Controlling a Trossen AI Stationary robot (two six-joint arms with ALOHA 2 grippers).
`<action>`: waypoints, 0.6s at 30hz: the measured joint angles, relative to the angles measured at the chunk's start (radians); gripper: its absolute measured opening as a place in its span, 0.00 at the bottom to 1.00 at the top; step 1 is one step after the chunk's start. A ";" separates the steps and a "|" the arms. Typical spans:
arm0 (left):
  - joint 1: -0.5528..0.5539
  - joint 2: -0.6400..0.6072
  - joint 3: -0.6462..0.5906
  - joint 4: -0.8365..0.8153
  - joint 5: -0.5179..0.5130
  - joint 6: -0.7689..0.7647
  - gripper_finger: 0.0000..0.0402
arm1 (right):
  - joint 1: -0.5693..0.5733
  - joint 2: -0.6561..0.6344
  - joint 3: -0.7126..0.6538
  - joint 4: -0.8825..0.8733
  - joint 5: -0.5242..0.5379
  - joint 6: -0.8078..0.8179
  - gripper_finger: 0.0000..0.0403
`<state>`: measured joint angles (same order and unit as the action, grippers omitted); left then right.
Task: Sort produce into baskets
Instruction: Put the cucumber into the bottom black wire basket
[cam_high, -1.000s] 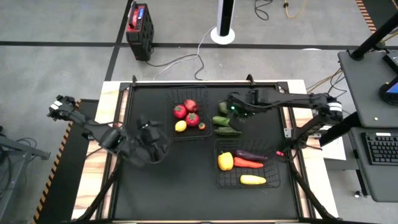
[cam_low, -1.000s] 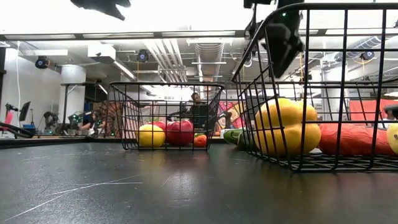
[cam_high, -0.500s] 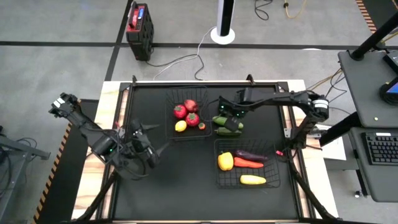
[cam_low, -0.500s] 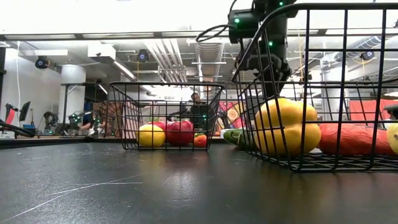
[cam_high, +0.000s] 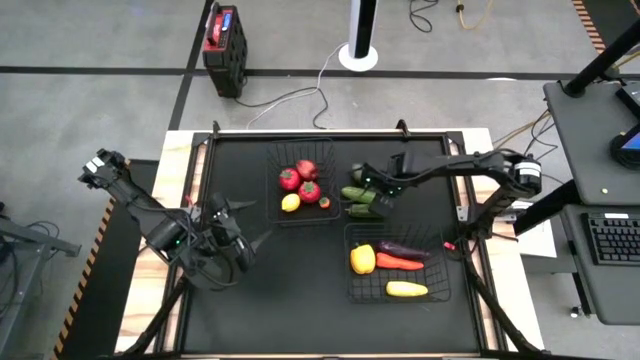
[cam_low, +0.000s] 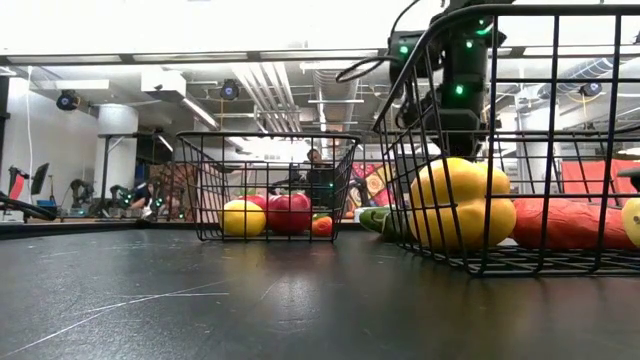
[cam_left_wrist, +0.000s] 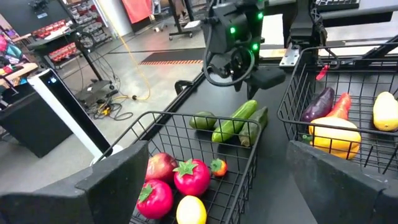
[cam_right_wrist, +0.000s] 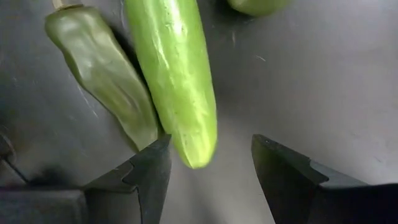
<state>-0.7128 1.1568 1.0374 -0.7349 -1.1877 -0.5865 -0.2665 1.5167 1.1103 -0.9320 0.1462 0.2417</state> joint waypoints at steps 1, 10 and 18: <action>0.000 0.000 0.000 0.000 0.000 0.000 0.90 | -0.001 -0.001 -0.016 0.021 -0.005 0.000 0.53; 0.000 0.000 0.000 -0.007 -0.004 0.003 0.90 | -0.002 0.009 -0.069 0.131 -0.026 -0.004 0.53; 0.001 0.001 0.000 -0.015 -0.006 0.005 0.90 | -0.003 0.009 -0.069 0.147 -0.026 -0.006 0.53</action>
<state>-0.7116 1.1576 1.0374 -0.7502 -1.1934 -0.5819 -0.2691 1.5253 1.0409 -0.7853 0.1197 0.2353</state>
